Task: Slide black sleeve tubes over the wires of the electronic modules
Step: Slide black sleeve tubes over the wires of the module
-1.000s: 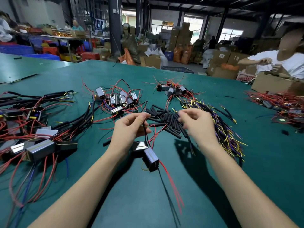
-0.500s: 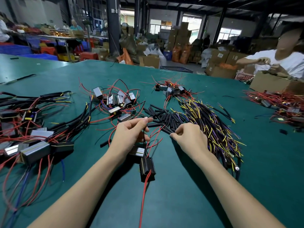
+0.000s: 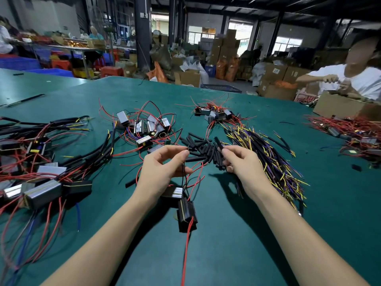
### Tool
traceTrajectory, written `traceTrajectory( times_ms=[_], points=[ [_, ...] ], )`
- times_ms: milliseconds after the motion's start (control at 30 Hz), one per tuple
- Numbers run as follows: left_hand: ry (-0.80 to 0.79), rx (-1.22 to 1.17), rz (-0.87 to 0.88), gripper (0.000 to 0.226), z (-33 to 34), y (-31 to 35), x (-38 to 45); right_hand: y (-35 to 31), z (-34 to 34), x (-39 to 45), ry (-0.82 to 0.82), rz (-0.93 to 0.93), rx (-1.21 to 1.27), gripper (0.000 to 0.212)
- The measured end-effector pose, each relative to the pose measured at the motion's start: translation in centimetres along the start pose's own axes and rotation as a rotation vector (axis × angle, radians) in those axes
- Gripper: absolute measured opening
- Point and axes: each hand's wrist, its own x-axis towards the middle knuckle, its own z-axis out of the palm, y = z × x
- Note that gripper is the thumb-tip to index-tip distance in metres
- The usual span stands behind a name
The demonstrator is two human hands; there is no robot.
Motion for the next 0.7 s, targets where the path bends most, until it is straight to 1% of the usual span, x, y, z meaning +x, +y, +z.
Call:
traceTrajectory(
  times_ms=[33, 100, 167, 233, 300, 367, 433, 500, 600, 700],
  points=[
    [-0.005, 0.002, 0.008, 0.003, 0.0, 0.1, 0.0, -0.4, 0.1, -0.2, -0.035, 0.029, 0.14, 0.013],
    [-0.009, 0.021, 0.033, 0.003, 0.1, 0.2, -0.1, -1.3, 0.3, -0.5, -0.106, 0.026, 0.28, 0.009],
    [-0.006, 0.07, 0.064, 0.004, 0.3, 0.3, -0.2, -2.1, 0.5, -0.8, -0.153, -0.018, 0.334, 0.013],
    [-0.004, 0.105, 0.088, 0.004, 0.4, 0.4, -0.3, -2.8, 0.5, -1.0, -0.16, -0.057, 0.405, 0.016],
    [-0.001, 0.123, 0.106, 0.004, 0.6, 0.6, -0.4, -3.2, 0.4, -1.2, -0.197, -0.062, 0.514, 0.018],
    [0.007, 0.151, 0.12, 0.005, 0.7, 0.7, -0.5, -3.4, 0.3, -1.2, -0.269, -0.046, 0.611, 0.016],
    [0.009, 0.178, 0.13, 0.005, 0.8, 0.8, -0.6, -3.4, 0.5, -1.3, -0.314, -0.05, 0.638, 0.017],
    [0.006, 0.189, 0.136, 0.006, 0.9, 0.8, -0.7, -3.2, 1.0, -1.4, -0.281, -0.064, 0.598, 0.016],
    [0.0, 0.181, 0.154, 0.007, 0.9, 0.8, -0.6, -3.0, 1.4, -1.4, -0.172, -0.056, 0.551, 0.018],
    [-0.026, 0.185, 0.171, 0.008, 1.0, 0.8, -0.7, -2.9, 1.3, -1.3, -0.149, -0.03, 0.55, 0.02]
  ],
)
